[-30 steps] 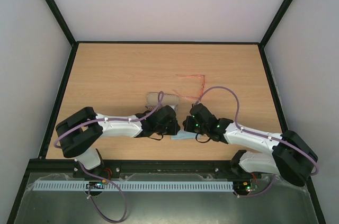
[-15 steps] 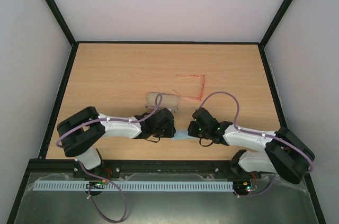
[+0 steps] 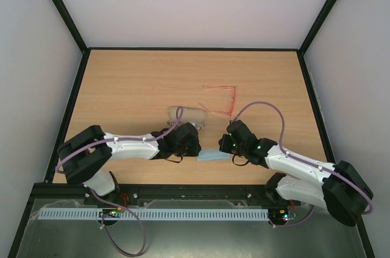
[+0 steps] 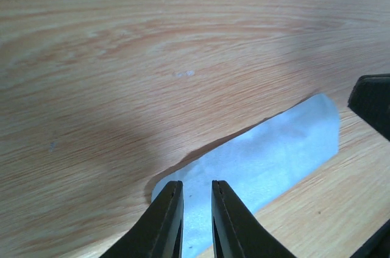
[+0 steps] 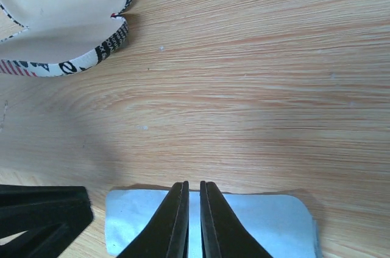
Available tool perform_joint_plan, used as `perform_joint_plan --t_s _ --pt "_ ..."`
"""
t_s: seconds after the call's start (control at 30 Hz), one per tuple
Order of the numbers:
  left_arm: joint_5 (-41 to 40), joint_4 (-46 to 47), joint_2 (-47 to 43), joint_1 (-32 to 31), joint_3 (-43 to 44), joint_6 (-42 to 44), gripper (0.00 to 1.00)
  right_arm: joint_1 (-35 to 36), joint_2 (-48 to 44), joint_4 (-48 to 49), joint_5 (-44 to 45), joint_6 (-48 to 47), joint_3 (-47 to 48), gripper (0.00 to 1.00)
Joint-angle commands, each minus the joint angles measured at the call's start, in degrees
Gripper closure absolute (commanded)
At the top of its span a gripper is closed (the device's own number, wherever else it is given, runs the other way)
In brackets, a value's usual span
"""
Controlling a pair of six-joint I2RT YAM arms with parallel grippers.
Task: Organize the sunglasses
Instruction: Adjust the glasses cleaning cloth at the center of the board.
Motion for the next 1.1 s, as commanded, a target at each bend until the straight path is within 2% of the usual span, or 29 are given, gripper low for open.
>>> perform_joint_plan --t_s 0.0,0.37,0.67,0.93,1.07 --pt "-1.6 -2.7 -2.8 0.5 1.3 0.9 0.84 -0.9 -1.9 -4.9 2.5 -1.1 0.5 0.90" --pt "-0.8 0.4 -1.2 0.5 -1.9 -0.4 0.84 -1.3 -0.4 -1.7 1.9 0.7 -4.8 0.90" --pt "-0.7 1.8 0.3 0.5 -2.6 -0.7 0.85 -1.4 0.2 -2.1 2.4 1.0 -5.0 0.90" --pt "-3.1 -4.0 -7.7 0.6 -2.1 -0.8 0.82 -1.4 -8.1 -10.0 4.1 0.0 1.3 0.86" --pt "-4.6 -8.1 -13.2 1.0 -2.0 -0.9 0.80 -1.4 -8.8 -11.7 3.7 -0.6 3.3 0.85"
